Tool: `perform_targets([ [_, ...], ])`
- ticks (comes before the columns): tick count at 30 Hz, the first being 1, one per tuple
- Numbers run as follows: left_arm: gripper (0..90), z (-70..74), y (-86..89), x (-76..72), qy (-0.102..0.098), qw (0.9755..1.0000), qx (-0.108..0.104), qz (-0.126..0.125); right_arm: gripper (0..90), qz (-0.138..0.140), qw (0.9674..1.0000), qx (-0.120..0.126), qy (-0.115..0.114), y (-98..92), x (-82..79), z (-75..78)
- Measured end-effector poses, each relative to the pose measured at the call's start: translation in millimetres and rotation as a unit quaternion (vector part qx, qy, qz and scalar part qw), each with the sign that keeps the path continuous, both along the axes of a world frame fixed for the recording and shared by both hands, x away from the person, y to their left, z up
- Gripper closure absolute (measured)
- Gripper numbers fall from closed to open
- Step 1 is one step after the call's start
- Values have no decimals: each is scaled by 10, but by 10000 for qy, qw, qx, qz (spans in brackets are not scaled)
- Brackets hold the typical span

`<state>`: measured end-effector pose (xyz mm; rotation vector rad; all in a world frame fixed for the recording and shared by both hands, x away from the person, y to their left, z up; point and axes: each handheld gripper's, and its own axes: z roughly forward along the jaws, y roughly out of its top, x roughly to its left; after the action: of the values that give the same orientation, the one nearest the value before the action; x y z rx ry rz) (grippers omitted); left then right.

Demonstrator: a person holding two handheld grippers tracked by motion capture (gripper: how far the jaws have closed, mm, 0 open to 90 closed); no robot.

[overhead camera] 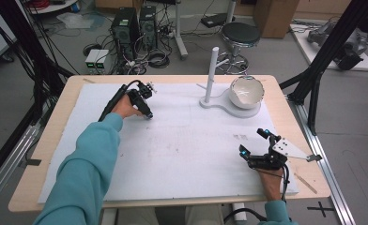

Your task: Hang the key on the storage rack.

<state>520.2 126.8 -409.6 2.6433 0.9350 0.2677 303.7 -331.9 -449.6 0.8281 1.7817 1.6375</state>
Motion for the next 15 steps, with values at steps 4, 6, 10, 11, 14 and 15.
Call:
perform_targets([
  [4, 494, 2, 4, 3, 19, 10000, 11, 25, 5, 1, 10000, 9, 7, 1, -1, 0],
  [6, 510, 3, 7, 4, 31, 10000, 16, 23, 5, 8, 10000, 12, 8, 0, 1, 0],
  [10, 534, -2, 11, 4, 48, 10000, 38, 57, 5, 0, 10000, 4, 6, 0, 0, 0],
  [11, 547, -3, 10, 4, 34, 10000, 30, 69, 5, 1, 10000, 11, 8, 1, 0, 0],
  [14, 591, 7, 11, 5, 8, 10000, 21, 41, 5, -1, 10000, 0, -1, 0, 1, 0],
  [15, 606, 14, 12, 2, 14, 10000, 8, 55, 5, -4, 10000, 4, 3, 0, 0, 0],
])
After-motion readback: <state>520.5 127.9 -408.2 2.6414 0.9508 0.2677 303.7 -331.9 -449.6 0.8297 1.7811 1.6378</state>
